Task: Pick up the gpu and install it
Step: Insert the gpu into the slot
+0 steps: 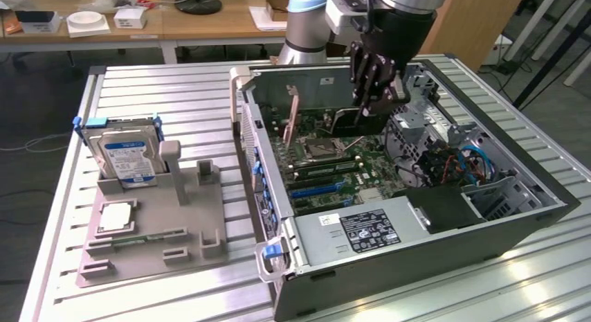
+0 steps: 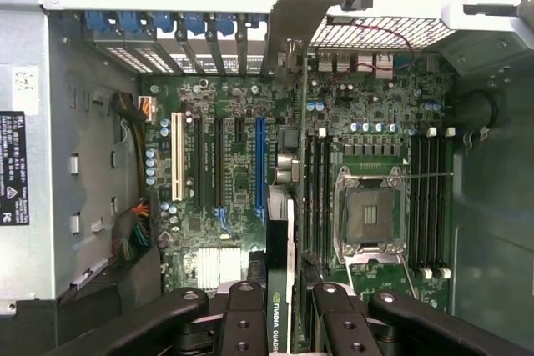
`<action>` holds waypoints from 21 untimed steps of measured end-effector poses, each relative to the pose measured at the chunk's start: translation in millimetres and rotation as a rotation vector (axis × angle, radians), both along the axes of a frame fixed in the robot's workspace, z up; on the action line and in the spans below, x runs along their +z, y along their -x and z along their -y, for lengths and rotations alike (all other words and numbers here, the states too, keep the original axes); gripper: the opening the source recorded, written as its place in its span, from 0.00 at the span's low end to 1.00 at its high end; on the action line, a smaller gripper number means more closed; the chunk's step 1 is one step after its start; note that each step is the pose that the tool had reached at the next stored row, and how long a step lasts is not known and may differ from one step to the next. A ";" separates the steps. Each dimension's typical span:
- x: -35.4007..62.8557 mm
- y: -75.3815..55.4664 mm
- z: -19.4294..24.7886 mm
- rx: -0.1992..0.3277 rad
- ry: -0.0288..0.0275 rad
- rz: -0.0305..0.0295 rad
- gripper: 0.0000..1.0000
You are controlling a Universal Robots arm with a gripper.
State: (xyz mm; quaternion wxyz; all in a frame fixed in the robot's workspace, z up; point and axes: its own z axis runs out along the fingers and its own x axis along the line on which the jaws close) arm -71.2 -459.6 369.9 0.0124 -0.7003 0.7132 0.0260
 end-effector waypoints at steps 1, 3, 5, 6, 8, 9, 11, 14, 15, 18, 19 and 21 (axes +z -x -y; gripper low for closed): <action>-1.8 0.0 0.0 0.000 0.0001 -0.0001 0.26; -5.5 0.0 0.0 0.000 0.0000 0.0000 0.26; -9.1 0.0 0.0 0.000 0.0000 0.0000 0.26; -11.0 0.0 0.0 0.000 -0.0002 0.0000 0.26; -14.7 0.0 0.0 0.000 0.0000 0.0000 0.26; -16.4 0.0 0.1 0.000 0.0001 0.0000 0.26; -20.0 0.0 0.1 0.000 0.0001 -0.0001 0.26; -25.6 0.0 0.2 0.000 0.0000 0.0000 0.26; -27.4 0.0 0.2 0.000 -0.0001 0.0000 0.26; -32.7 0.0 0.9 0.000 0.0001 -0.0001 0.26; -34.5 0.0 1.1 0.000 0.0001 0.0000 0.26; -38.3 0.0 1.7 0.000 0.0000 0.0000 0.26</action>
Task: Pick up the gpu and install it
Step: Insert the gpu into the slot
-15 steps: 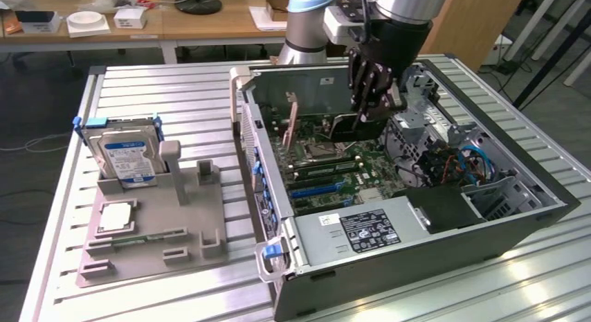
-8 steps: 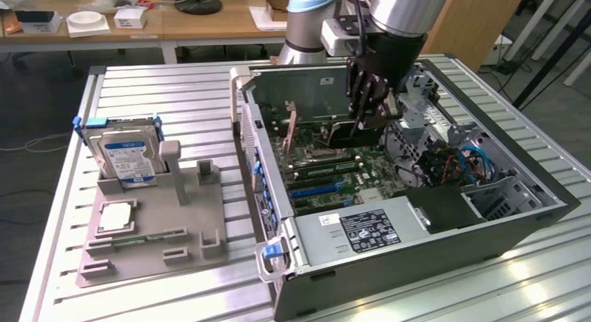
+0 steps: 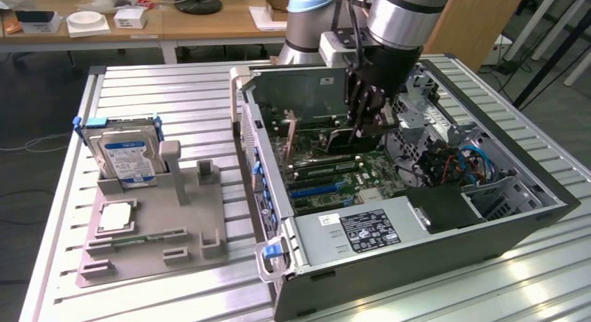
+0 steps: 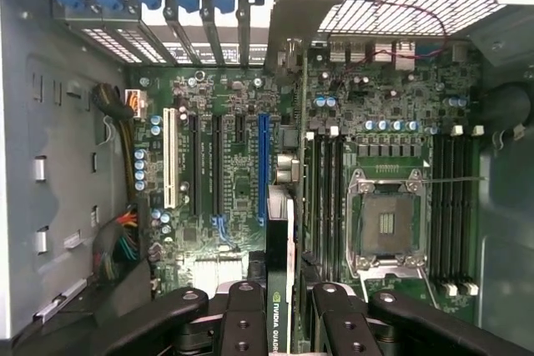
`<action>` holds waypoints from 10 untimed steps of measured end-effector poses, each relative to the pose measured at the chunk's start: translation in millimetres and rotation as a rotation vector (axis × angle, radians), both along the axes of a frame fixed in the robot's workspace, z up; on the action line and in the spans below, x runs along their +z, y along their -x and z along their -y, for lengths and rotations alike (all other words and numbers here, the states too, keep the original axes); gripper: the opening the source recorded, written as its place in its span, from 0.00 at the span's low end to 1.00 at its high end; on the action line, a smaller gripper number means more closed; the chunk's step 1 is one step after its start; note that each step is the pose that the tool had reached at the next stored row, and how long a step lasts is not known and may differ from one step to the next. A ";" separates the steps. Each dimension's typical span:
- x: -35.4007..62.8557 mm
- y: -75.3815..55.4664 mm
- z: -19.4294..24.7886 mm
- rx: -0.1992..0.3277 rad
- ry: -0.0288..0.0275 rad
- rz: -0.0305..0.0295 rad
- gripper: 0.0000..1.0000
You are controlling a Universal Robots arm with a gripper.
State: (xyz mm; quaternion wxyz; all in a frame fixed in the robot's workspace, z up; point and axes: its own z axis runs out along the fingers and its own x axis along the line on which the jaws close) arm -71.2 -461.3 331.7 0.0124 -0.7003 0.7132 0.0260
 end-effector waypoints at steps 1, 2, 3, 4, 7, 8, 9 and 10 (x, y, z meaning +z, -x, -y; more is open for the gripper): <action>-1.8 0.0 0.3 0.000 0.0000 0.0000 0.26; -3.6 -0.1 0.9 0.000 0.0000 0.0000 0.26; -5.4 -0.1 1.8 0.000 -0.0001 0.0000 0.26; -7.1 -0.1 3.3 0.000 0.0002 -0.0001 0.26; -12.8 0.0 8.2 0.000 0.0000 0.0000 0.26; -14.6 0.0 9.7 0.000 -0.0001 0.0000 0.26; -16.4 0.0 10.9 0.000 -0.0001 0.0000 0.26; -18.2 0.1 11.9 0.000 -0.0001 0.0000 0.26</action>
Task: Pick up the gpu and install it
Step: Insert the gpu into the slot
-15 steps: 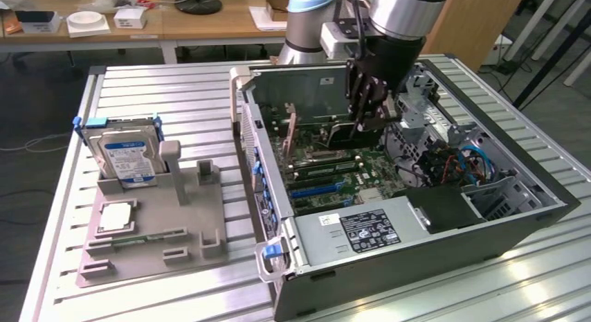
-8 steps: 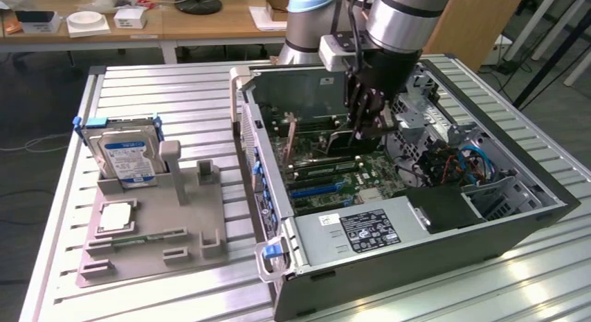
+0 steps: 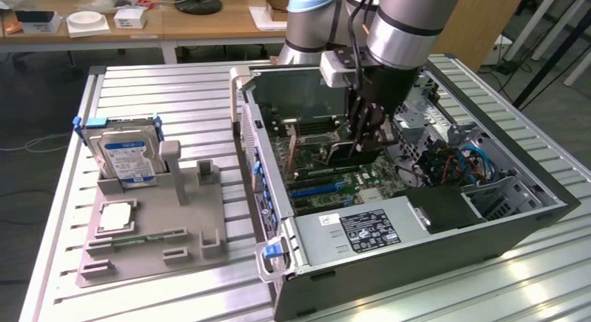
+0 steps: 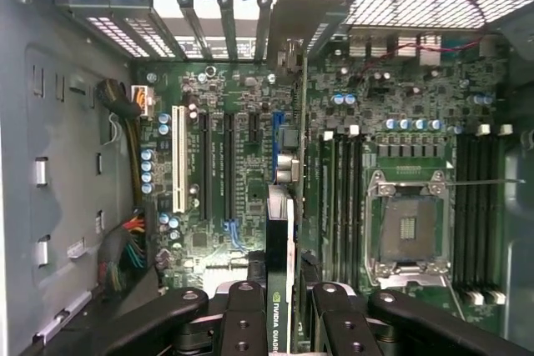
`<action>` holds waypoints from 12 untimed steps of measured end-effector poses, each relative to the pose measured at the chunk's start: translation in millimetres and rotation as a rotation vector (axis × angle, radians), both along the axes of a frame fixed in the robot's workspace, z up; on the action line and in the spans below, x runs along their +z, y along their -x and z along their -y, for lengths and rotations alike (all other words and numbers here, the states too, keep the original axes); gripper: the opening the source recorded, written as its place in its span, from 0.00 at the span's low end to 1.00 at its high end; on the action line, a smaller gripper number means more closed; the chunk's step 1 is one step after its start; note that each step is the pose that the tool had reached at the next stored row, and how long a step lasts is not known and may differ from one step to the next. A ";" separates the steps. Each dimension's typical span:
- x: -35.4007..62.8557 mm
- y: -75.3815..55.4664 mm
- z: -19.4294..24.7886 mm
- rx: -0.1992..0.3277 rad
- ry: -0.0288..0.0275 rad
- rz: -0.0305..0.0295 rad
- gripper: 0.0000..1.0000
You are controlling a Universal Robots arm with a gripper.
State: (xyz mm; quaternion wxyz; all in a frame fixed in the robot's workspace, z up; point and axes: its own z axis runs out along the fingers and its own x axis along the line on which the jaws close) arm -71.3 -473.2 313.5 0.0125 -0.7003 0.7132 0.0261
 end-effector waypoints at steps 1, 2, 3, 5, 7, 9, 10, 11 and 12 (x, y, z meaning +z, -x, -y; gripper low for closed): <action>-1.8 0.2 0.5 0.000 0.0001 0.0000 0.26; -3.7 0.5 0.7 0.000 0.0001 0.0000 0.26; -5.5 1.1 0.8 0.001 0.0002 0.0000 0.26; -9.1 3.5 0.8 0.002 0.0001 0.0000 0.26; -12.8 6.4 0.8 0.002 0.0001 -0.0001 0.26; -16.3 9.2 0.8 0.003 0.0001 0.0000 0.26; -18.2 10.6 0.9 0.003 0.0002 0.0000 0.26; -19.9 12.0 0.9 0.003 0.0002 -0.0001 0.26; -21.7 12.9 0.8 0.004 0.0002 -0.0001 0.26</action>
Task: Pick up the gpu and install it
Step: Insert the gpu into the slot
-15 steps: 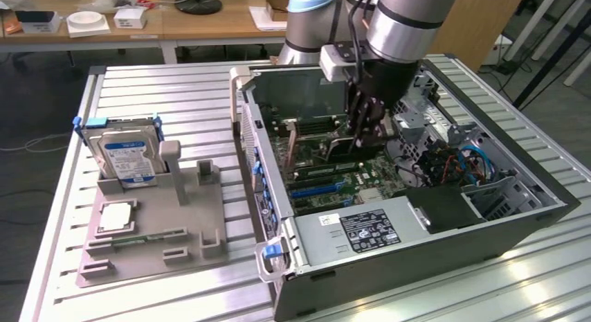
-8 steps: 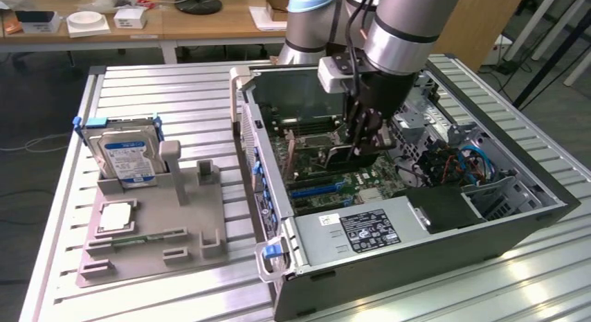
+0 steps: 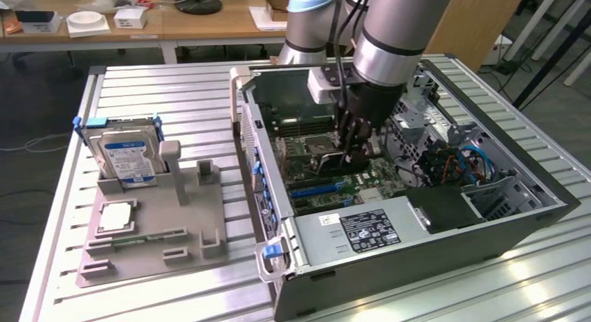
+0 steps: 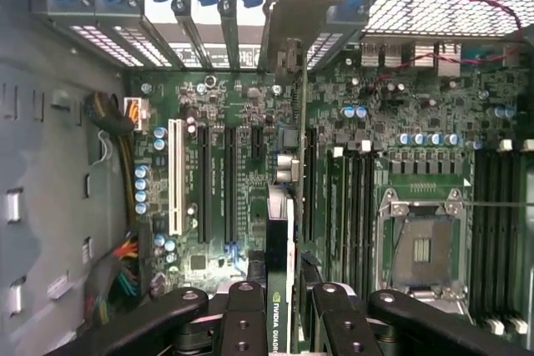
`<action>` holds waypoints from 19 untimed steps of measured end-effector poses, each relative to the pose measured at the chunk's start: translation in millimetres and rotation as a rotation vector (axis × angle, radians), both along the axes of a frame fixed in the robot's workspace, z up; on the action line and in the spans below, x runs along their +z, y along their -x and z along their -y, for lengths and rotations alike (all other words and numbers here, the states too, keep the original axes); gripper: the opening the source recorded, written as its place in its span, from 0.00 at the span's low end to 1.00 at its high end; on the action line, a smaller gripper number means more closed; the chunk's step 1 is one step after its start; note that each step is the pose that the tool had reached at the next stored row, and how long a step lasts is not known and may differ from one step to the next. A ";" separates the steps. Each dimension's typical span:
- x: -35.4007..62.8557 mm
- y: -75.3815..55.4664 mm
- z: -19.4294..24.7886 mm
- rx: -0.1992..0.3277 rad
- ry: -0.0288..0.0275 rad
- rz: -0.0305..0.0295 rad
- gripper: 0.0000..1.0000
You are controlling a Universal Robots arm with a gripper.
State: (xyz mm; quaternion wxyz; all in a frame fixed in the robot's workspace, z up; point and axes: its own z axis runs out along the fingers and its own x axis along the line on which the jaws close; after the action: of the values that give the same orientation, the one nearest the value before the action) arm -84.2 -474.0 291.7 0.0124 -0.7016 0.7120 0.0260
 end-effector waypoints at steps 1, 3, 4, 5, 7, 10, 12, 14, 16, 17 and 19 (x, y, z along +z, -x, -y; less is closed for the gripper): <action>-1.9 0.0 0.0 0.000 -0.0001 0.0000 0.26; -3.1 -0.3 0.0 0.001 -0.0007 0.0000 0.26; -3.9 -1.1 0.1 0.001 -0.0007 -0.0001 0.26; -5.5 -1.4 0.0 0.001 -0.0007 0.0000 0.26; -9.1 -1.4 0.0 0.001 -0.0005 0.0000 0.26; -14.7 -1.4 0.0 0.001 0.0004 0.0000 0.26; -18.3 -1.2 0.0 0.001 0.0012 0.0000 0.26; -20.4 -1.1 0.0 0.001 0.0031 0.0000 0.26; -21.4 -0.7 -0.3 0.000 0.0033 0.0005 0.26; -22.2 -0.2 -1.5 0.000 0.0042 0.0028 0.26; -24.1 1.3 -4.3 0.001 0.0058 0.0132 0.26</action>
State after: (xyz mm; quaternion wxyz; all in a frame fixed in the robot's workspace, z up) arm -85.5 -469.7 267.7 0.0150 -0.7021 0.7117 0.0193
